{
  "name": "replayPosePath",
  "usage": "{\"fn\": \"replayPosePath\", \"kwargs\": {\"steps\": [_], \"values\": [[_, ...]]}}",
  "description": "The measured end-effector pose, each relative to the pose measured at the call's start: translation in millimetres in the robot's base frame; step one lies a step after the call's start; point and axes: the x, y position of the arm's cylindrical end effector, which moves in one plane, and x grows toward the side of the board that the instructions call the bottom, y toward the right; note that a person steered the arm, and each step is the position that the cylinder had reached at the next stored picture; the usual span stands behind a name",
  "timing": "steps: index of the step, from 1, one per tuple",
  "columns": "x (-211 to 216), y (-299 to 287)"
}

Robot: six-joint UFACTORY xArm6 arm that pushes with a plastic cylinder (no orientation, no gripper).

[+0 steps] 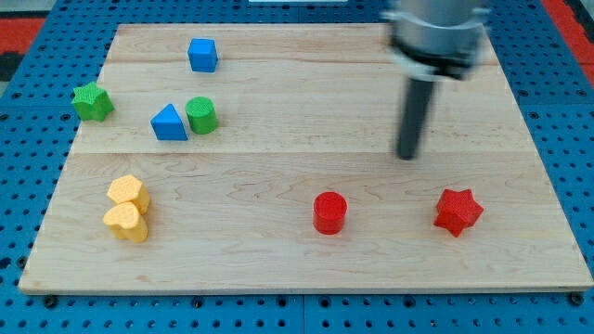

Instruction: Push the red star towards the top of the red circle

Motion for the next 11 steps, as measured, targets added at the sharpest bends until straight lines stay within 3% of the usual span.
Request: {"fn": "replayPosePath", "kwargs": {"steps": [1,2,3,5,7,8,9,10,11], "values": [[47.2,100.5],[90.9,85.0],[104.7,35.5],[4.8,-87.4],[72.0,-48.0],[53.9,-76.6],[3.8,-104.8],[11.5,-101.2],[66.2,-74.5]]}}
